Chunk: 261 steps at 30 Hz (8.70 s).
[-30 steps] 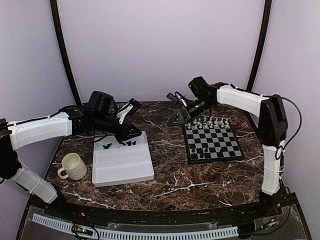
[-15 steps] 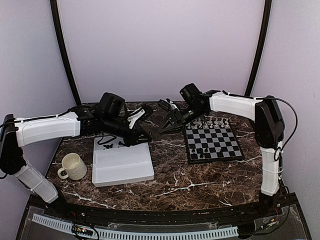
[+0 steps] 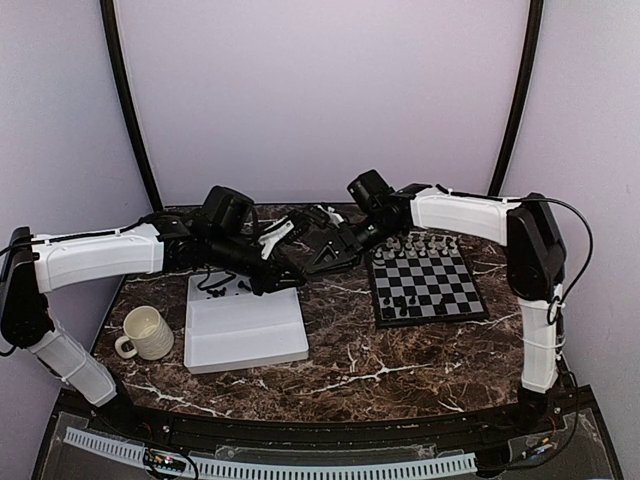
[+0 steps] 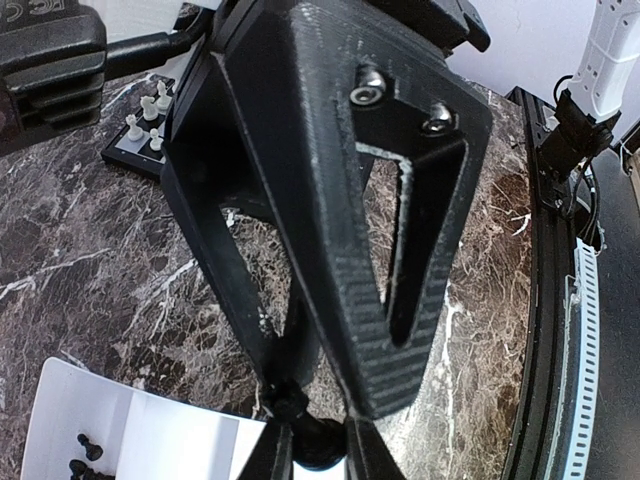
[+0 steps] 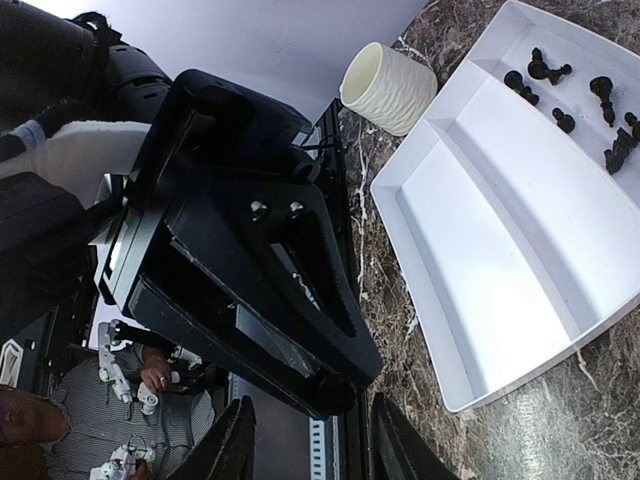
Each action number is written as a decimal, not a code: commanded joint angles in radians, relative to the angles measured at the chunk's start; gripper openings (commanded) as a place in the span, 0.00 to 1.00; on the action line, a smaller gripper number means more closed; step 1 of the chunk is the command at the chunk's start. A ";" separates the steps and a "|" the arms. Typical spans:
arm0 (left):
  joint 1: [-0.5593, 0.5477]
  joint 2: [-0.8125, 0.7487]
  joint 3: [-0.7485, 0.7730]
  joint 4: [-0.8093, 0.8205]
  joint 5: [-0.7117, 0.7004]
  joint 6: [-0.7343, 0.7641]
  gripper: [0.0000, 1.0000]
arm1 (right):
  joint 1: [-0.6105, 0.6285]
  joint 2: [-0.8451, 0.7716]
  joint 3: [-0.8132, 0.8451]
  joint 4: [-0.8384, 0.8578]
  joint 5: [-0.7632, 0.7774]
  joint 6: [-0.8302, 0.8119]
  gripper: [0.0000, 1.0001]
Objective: Set up the chess pieces on the board
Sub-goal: Pass from the left arm to the right, then place the rook at a8, then pick up the bishop from the storage box.
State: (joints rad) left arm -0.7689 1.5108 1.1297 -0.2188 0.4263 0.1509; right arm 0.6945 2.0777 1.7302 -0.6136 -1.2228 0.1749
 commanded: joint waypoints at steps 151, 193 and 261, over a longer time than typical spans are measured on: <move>0.102 0.002 0.018 0.058 -0.446 -0.067 0.40 | -0.656 -0.692 -0.954 0.072 1.099 -0.577 0.05; 0.294 0.253 0.167 -0.387 -0.464 -0.276 0.39 | -0.632 -0.710 -0.616 -0.154 0.829 -0.650 0.32; 0.289 0.461 0.239 -0.588 -0.430 0.114 0.07 | -0.556 -0.634 -0.556 -0.182 0.691 -0.605 0.31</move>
State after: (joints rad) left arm -0.4717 1.9682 1.3590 -0.6971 -0.0231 0.3157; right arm 0.1200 1.4612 1.1240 -0.7750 -0.5095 -0.4427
